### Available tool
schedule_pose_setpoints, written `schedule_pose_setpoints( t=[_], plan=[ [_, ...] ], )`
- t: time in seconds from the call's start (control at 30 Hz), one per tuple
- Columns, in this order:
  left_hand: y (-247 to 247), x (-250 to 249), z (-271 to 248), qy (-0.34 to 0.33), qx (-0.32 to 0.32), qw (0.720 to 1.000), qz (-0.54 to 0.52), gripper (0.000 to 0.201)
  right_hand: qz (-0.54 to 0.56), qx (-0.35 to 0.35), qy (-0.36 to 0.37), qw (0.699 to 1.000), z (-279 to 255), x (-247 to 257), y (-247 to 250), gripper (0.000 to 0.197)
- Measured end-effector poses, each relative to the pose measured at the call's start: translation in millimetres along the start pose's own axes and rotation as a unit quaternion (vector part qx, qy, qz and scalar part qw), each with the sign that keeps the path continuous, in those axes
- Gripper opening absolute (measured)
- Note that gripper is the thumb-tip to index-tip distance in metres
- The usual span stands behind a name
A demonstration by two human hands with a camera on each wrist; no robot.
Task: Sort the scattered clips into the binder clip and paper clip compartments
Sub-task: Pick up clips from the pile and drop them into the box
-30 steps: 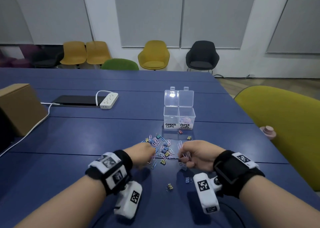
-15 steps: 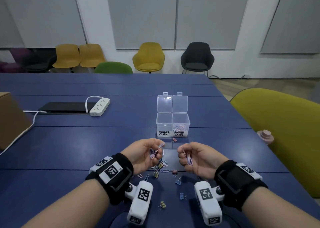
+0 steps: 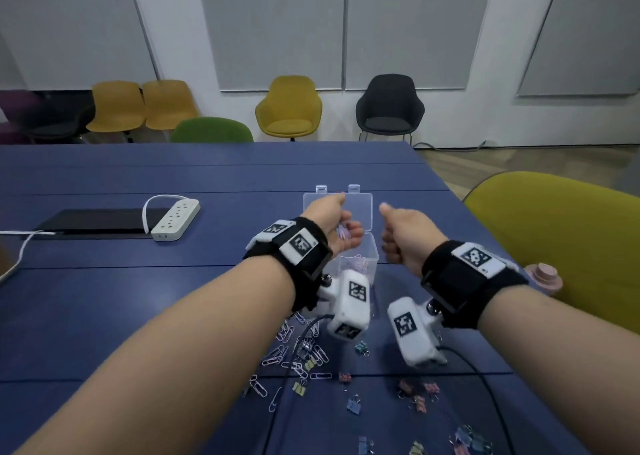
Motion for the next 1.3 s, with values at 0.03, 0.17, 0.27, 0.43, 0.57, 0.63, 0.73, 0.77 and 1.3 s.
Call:
schedule_pose_setpoints(
  t=[0.03,0.17,0.27,0.43,0.57,0.63,0.73,0.77,1.3],
  plan=[
    [-2,-4,7,-0.015,-0.01,1.0,-0.014,0.042,0.008,-0.017,0.023,1.0,7,8,1,0.04],
    [-1,-8,29,-0.062,-0.044,0.996,0.051,0.062,0.01,-0.053,0.097,0.994,29,25,0,0.044],
    [10,-4,31,-0.067,-0.062,0.992,0.09,0.061,0.031,-0.041,0.111,0.993,38,20,-12,0.042],
    [50,-16,-1,-0.117,-0.104,0.974,0.164,0.05,-0.011,0.027,0.088,0.996,48,-3,-35,0.051],
    [78,-7,-30,-0.105,-0.074,0.949,0.289,0.031,-0.086,0.009,0.138,0.987,37,6,-30,0.05],
    [95,8,-42,-0.08,-0.05,0.93,0.355,0.019,-0.124,-0.008,0.175,0.977,23,14,-27,0.044],
    [122,34,-55,-0.03,-0.022,0.87,0.492,0.012,-0.218,-0.001,0.225,0.95,-3,21,-37,0.027],
    [130,40,-60,-0.02,-0.021,0.842,0.538,0.012,-0.261,0.022,0.23,0.937,-12,19,-47,0.021],
    [139,74,-76,-0.02,-0.016,0.73,0.683,0.016,-0.688,0.285,0.163,0.647,-80,-73,-128,0.024]
  ],
)
Point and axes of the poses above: each hand's wrist, its own z-axis towards the middle knuckle, its own y-axis out of the back of the hand, x = y × z, the point moved 10 cm from there along z, towards the middle knuckle, and after that the axes turned 3 degrees about z, right-handed, at the moved point
